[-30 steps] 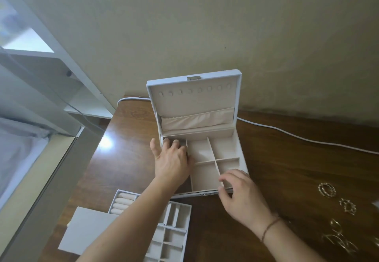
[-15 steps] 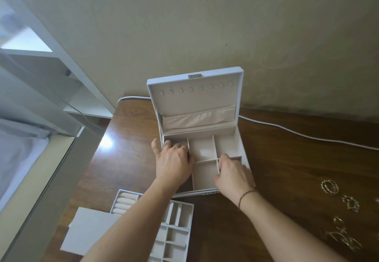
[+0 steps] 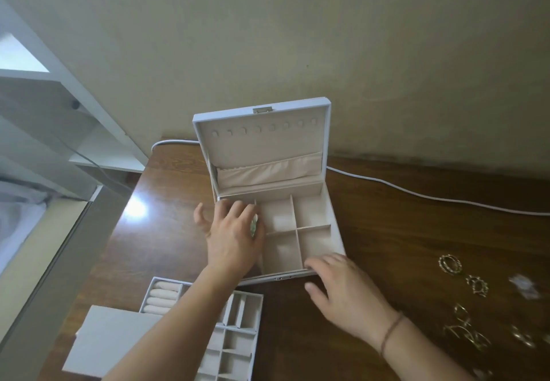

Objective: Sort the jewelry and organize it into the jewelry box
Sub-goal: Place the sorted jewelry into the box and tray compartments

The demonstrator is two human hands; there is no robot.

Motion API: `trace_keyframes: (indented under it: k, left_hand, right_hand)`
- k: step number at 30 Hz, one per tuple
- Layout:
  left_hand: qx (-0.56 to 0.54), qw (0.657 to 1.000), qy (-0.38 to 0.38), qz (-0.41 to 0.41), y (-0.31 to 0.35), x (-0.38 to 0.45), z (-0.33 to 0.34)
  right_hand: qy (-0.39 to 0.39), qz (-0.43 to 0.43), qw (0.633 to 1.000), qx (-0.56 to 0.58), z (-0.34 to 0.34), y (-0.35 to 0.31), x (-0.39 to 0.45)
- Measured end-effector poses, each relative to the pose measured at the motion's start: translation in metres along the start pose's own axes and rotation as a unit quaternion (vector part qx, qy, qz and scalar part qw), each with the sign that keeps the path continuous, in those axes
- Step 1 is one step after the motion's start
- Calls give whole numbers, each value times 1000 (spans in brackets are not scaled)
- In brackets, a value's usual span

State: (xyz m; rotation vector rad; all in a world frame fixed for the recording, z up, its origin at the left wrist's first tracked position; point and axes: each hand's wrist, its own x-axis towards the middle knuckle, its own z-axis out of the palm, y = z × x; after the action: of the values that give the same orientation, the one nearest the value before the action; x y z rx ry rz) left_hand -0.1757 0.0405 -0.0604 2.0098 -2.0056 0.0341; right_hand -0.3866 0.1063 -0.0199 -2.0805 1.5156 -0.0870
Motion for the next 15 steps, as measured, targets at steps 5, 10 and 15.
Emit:
trace_keyframes:
  k: [5, 10, 15]
  left_hand:
    - [65, 993, -99, -16, -4, -11, 4]
    - [81, 993, -87, -8, -10, -2, -3]
    - [77, 991, -110, 27, -7, -8, 1]
  right_hand:
    - [50, -21, 998, 9, 0, 31, -55]
    - [146, 49, 984, 88, -2, 61, -112]
    - [164, 117, 970, 134, -3, 93, -154]
